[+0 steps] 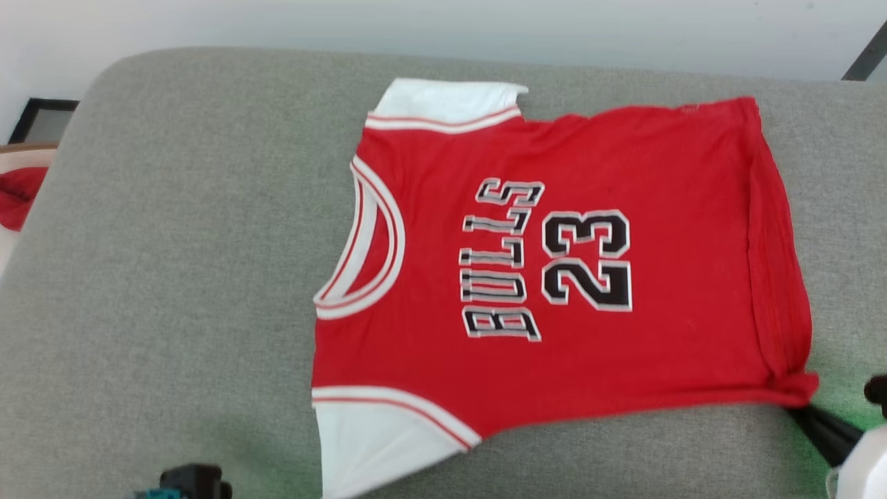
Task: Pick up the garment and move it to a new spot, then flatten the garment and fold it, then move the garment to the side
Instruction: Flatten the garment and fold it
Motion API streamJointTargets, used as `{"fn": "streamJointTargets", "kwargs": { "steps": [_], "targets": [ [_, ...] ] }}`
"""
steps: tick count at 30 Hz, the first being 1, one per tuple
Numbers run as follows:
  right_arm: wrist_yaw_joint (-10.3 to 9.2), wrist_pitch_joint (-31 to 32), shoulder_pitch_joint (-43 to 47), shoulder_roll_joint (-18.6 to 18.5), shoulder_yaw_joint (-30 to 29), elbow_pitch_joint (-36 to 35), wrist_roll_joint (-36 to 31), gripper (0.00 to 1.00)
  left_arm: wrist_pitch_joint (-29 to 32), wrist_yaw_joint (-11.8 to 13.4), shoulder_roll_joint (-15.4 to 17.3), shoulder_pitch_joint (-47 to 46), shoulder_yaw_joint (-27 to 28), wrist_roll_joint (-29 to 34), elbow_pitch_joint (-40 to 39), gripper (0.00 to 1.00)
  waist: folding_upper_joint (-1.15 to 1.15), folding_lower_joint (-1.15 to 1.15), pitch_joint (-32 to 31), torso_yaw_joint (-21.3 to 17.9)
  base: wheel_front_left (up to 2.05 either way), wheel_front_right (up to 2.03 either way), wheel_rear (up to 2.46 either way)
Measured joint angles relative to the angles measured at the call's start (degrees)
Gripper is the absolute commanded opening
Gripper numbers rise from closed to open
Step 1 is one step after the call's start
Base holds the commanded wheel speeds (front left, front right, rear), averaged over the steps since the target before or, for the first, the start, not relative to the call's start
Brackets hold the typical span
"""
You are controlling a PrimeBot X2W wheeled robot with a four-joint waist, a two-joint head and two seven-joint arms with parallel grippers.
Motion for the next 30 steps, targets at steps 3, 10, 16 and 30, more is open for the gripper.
{"fn": "streamJointTargets", "kwargs": {
  "steps": [3,10,16,30],
  "targets": [
    [0.00,3.0,5.0,-0.4,-2.9,-3.5,0.7,0.00,0.6,1.8,1.1,2.9,0.3,-0.7,-2.0,0.00,0.00,0.00,-0.5,0.1,0.00,0.00,0.00],
    [0.01,10.1,15.7,0.7,-10.1,-11.6,0.4,0.00,0.7,5.4,3.2,9.0,2.2,-2.2,-5.9,0.00,0.00,0.00,-0.6,-0.5,0.00,0.00,0.00],
    [0.01,16.0,20.9,4.3,-15.7,-17.7,-1.2,0.00,0.1,7.3,6.1,9.7,4.5,-1.3,-10.9,0.00,0.00,0.00,-0.4,-1.6,0.00,0.00,0.00],
    [0.01,28.2,14.8,10.2,-23.5,-27.7,-7.1,0.00,4.3,7.5,17.6,-6.5,7.6,7.9,-18.6,0.00,0.00,0.00,0.1,-5.5,0.00,0.00,0.00]
  ]
}}
